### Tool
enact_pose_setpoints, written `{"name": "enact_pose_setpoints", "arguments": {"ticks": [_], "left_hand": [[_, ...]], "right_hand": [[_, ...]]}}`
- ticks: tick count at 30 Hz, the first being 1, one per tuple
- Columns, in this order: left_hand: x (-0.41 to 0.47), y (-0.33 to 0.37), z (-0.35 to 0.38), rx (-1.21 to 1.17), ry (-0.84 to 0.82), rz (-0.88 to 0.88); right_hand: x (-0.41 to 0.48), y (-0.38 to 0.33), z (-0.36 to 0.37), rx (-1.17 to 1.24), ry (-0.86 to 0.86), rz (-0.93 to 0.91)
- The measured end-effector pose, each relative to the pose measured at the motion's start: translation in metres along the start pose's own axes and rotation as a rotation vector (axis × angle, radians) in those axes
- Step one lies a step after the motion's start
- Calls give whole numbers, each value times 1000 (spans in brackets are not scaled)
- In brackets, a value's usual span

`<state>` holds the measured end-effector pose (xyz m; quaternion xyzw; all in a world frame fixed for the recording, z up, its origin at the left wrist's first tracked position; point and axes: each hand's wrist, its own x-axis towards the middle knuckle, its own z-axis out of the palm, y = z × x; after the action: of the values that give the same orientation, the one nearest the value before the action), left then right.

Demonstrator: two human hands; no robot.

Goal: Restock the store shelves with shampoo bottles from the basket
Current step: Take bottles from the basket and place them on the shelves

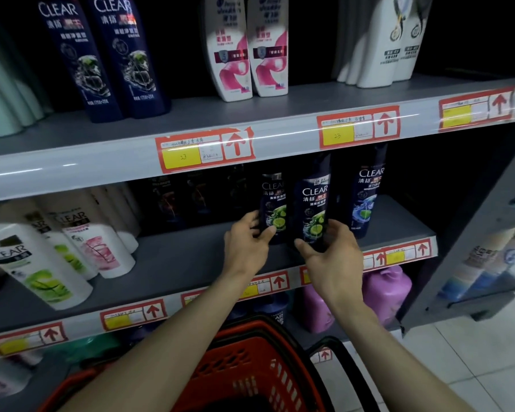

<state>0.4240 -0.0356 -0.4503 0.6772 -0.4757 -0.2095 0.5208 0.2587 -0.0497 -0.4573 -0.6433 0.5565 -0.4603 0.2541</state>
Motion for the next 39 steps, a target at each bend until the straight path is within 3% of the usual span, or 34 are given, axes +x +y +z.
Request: {"name": "enact_pose_setpoints", "arguments": {"ticks": [10,21,29,34,39], "left_hand": [[19,9,38,-78,18,-28],[38,20,69,-3,-4,-24],[32,15,57,-58,-223,-70],[11,17,49,-97,-193,-62],[-16,28,48,-144,-300,-47]], "right_hand": [[23,11,5,-80,83,-37],[29,20,-2,52,101,-4],[27,22,-2,-8,160,-50],[31,19,8,-27,168,-26],[32,14,13,-56,122,14]]}}
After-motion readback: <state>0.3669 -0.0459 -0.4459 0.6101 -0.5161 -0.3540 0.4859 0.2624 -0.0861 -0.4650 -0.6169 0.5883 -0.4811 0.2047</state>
